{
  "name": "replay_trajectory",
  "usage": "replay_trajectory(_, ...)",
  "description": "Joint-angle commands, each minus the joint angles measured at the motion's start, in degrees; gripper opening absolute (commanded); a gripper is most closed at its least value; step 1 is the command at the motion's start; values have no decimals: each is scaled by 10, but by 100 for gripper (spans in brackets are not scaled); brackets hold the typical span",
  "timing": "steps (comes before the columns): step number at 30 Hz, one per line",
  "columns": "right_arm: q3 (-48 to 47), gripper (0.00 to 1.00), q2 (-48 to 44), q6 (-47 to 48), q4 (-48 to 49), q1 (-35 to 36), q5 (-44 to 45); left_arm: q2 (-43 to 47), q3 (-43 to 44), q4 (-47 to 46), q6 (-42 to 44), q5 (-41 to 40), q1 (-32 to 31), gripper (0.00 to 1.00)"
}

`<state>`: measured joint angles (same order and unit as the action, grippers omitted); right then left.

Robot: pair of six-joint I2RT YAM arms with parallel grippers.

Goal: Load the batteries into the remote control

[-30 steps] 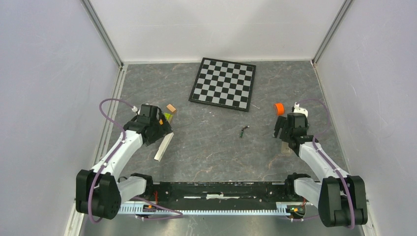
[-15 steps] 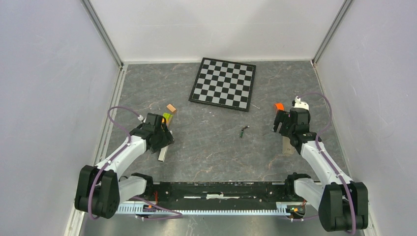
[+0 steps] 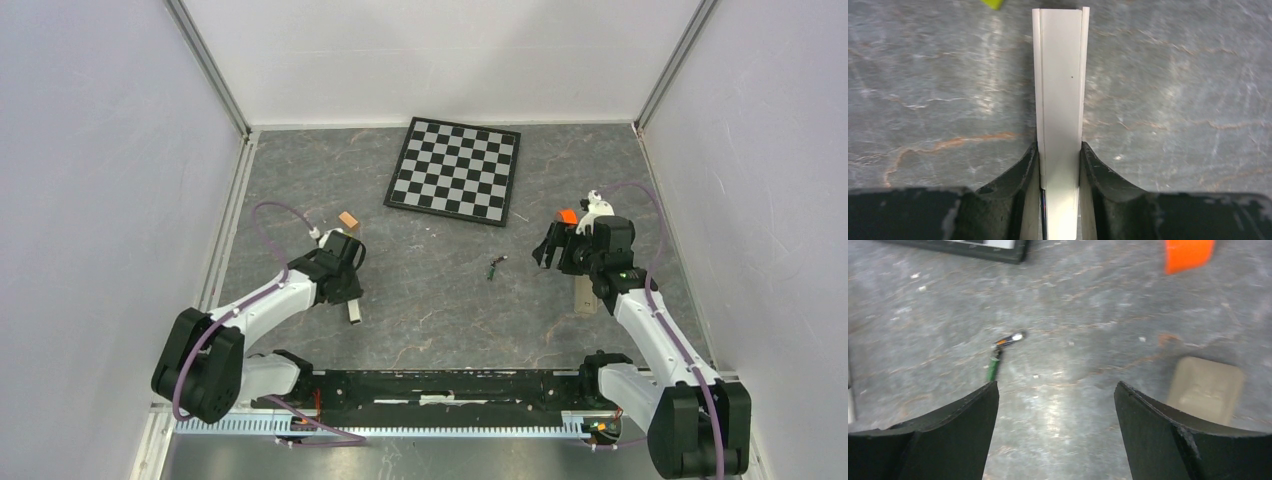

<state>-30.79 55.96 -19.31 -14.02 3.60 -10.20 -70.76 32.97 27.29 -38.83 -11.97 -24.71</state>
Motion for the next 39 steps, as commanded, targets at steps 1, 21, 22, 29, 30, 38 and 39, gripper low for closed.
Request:
replay_trajectory(1,-5,90,-25,3,77,5,-171,8,42,-40,45,43,-34,8)
replay_trajectory(21,-50,98,21,-59,371,233,-355,56,135,-228,98,673,-73,3)
replay_trajectory(22,-54,98,26,-56,370,234,-357,59,135,-227,98,683,-74,3)
replay_trajectory(29,-93,98,65,-29,363,267,-419,71,134,-227,110,741,-81,4)
replay_trajectory(30,-98,98,70,-27,359,271,-428,74,134,-226,111,747,-83,4)
replay_trajectory(38,-127,70,99,-59,369,291,-480,90,142,-201,137,768,-95,5)
replay_trajectory(39,-129,60,98,-54,355,291,-467,91,144,-199,138,769,-97,5)
